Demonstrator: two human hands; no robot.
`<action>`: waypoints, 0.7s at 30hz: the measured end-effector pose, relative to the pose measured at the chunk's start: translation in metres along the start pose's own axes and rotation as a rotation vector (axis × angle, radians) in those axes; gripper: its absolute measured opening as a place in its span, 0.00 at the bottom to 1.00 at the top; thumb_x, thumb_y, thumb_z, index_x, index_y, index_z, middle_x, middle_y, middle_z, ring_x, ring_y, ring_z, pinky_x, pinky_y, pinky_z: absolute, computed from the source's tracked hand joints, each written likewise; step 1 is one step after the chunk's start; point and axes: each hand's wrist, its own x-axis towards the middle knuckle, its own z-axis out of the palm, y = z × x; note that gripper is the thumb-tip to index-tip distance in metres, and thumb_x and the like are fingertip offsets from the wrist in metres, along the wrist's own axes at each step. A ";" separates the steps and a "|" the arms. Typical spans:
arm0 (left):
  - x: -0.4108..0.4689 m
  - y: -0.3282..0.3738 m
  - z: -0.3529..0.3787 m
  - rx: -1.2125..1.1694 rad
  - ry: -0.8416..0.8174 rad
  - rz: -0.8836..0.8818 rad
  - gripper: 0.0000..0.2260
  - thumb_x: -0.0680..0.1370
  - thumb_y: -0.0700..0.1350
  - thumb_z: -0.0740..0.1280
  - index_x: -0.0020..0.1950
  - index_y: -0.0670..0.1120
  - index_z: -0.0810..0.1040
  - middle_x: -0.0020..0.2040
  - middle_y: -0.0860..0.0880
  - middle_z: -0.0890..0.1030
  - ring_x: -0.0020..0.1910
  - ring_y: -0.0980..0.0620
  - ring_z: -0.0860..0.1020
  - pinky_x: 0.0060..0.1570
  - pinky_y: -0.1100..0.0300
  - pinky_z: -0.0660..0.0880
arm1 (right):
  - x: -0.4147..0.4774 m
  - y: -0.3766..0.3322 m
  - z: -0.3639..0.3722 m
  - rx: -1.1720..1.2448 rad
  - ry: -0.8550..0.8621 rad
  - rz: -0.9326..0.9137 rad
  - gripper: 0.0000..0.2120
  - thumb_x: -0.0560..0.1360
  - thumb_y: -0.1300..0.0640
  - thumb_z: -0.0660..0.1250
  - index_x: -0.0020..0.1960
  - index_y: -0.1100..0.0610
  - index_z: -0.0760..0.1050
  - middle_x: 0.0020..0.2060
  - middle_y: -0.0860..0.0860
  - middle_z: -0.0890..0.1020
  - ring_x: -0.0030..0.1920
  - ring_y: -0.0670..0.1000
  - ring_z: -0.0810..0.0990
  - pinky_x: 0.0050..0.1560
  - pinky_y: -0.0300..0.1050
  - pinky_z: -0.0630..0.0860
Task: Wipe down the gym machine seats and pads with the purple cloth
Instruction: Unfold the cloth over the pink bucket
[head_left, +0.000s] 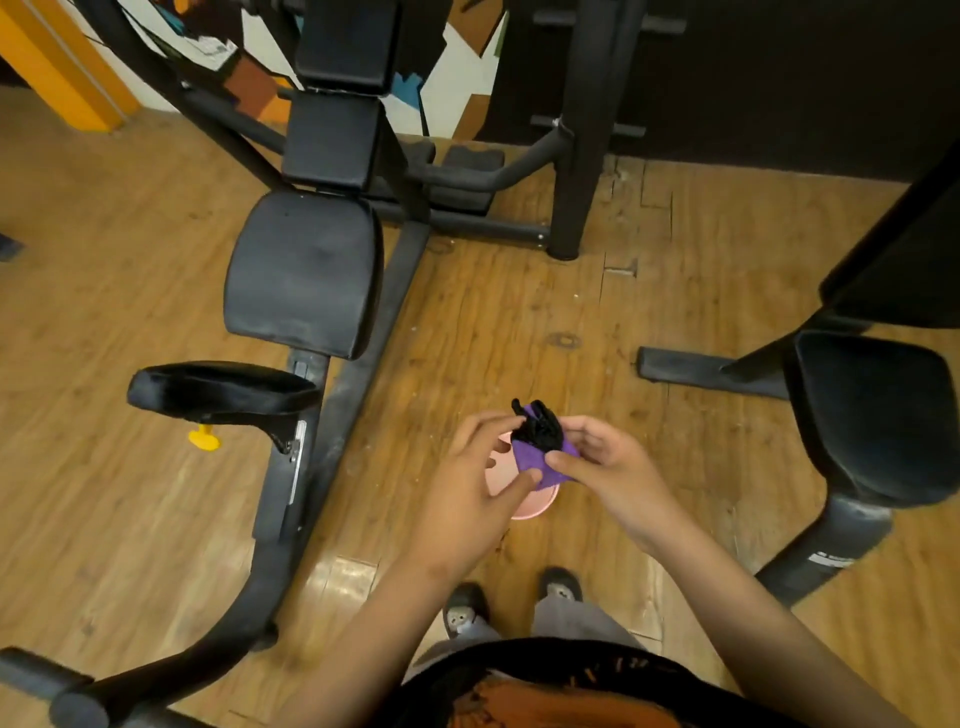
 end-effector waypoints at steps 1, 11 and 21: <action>0.003 0.003 -0.004 0.005 0.035 0.028 0.19 0.73 0.43 0.73 0.63 0.51 0.76 0.61 0.59 0.73 0.56 0.60 0.75 0.53 0.70 0.70 | 0.002 -0.006 0.000 -0.003 -0.027 -0.017 0.15 0.72 0.69 0.70 0.57 0.57 0.78 0.50 0.52 0.85 0.51 0.49 0.82 0.54 0.44 0.76; 0.035 0.002 -0.018 -0.232 0.055 -0.154 0.11 0.66 0.52 0.74 0.45 0.52 0.79 0.42 0.59 0.82 0.43 0.59 0.77 0.50 0.58 0.73 | 0.016 -0.050 -0.008 -0.006 -0.140 -0.165 0.18 0.73 0.73 0.67 0.56 0.55 0.79 0.51 0.48 0.85 0.52 0.46 0.81 0.54 0.38 0.77; 0.037 0.010 -0.015 -1.012 0.170 -0.268 0.14 0.75 0.41 0.67 0.57 0.37 0.74 0.49 0.41 0.80 0.49 0.48 0.78 0.53 0.56 0.74 | 0.025 -0.049 -0.005 0.514 0.035 -0.062 0.17 0.72 0.76 0.62 0.58 0.63 0.75 0.47 0.57 0.84 0.43 0.50 0.84 0.39 0.41 0.80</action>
